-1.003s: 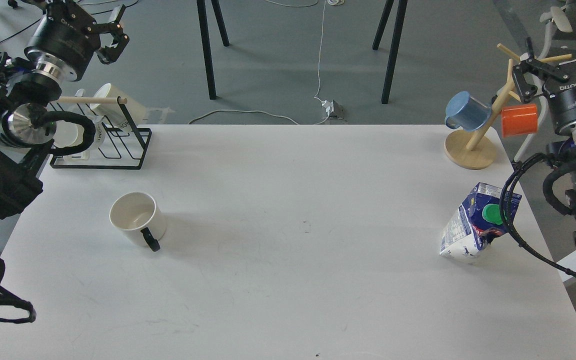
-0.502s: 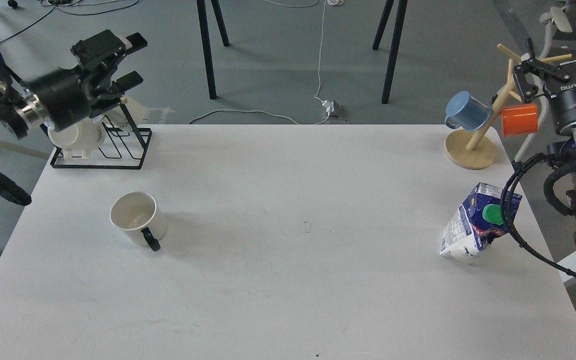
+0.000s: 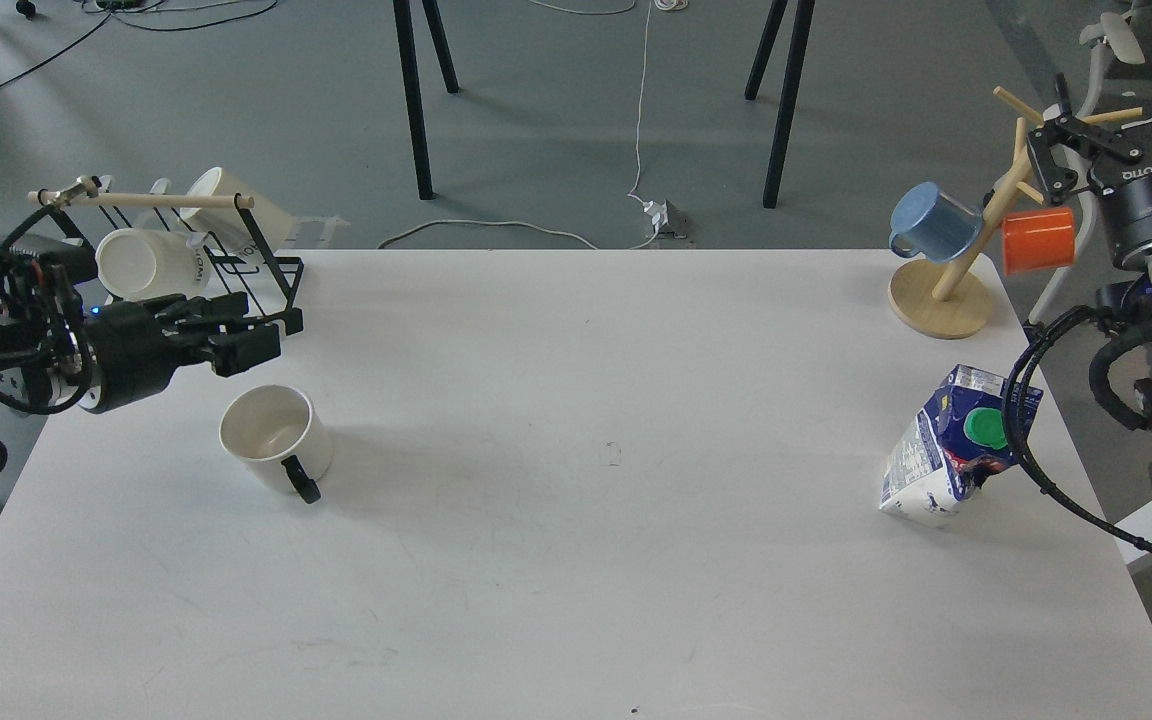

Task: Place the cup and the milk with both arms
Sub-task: 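Grasp the white mug rim with the left gripper, then slide the white mug with the left gripper toward the table center, then release the mug and retract the left arm to rest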

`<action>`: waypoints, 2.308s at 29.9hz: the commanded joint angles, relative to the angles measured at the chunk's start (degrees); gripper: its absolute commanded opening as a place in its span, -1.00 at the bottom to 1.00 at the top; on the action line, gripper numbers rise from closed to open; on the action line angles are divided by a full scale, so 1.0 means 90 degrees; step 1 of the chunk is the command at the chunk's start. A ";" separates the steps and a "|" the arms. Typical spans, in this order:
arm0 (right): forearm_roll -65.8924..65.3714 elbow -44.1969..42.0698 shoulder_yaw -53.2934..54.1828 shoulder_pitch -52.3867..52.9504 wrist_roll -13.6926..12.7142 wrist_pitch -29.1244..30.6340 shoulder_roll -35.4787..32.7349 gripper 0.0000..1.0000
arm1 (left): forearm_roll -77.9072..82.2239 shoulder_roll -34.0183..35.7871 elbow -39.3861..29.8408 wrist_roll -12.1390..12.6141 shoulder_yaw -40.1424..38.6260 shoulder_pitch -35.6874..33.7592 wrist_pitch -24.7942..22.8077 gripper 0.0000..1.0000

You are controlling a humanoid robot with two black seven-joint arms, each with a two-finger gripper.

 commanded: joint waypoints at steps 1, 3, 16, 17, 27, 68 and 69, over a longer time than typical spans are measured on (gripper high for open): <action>0.0000 0.0008 -0.0001 -0.0009 -0.0004 0.0000 -0.0017 0.97 | 0.1046 -0.0207 0.0571 0.0008 0.0530 0.0050 0.0648 0.41; 0.0000 0.0008 -0.0011 -0.0009 -0.0004 0.0000 -0.0017 0.97 | 0.1379 -0.0363 0.1069 -0.0002 0.0658 0.0060 0.0923 0.41; -0.0010 0.0008 -0.0079 0.0000 -0.0004 0.0000 -0.0027 0.97 | 0.1448 -0.1077 0.2321 -0.0422 0.0815 0.0070 0.0933 -0.89; -0.0010 0.0008 -0.0079 0.0000 -0.0004 0.0000 -0.0027 0.97 | 0.1439 -0.1096 0.2331 -0.0431 0.0815 0.0060 0.0943 -0.92; -0.0010 0.0056 -0.0089 0.0000 -0.0004 0.0000 -0.0027 0.97 | 0.1400 -0.1145 0.1650 -0.0964 0.0785 -0.0329 0.0584 -0.99; -0.0010 0.0105 -0.0020 -0.0195 -0.0004 0.0000 -0.0232 0.97 | 0.2398 -0.4709 0.1423 0.0301 0.1303 -0.1649 -0.2075 -0.57; -0.0010 0.0105 -0.0020 -0.0195 -0.0004 0.0000 -0.0242 0.97 | 0.2398 -0.4690 0.1394 0.0291 0.1303 -0.1649 -0.2065 -0.51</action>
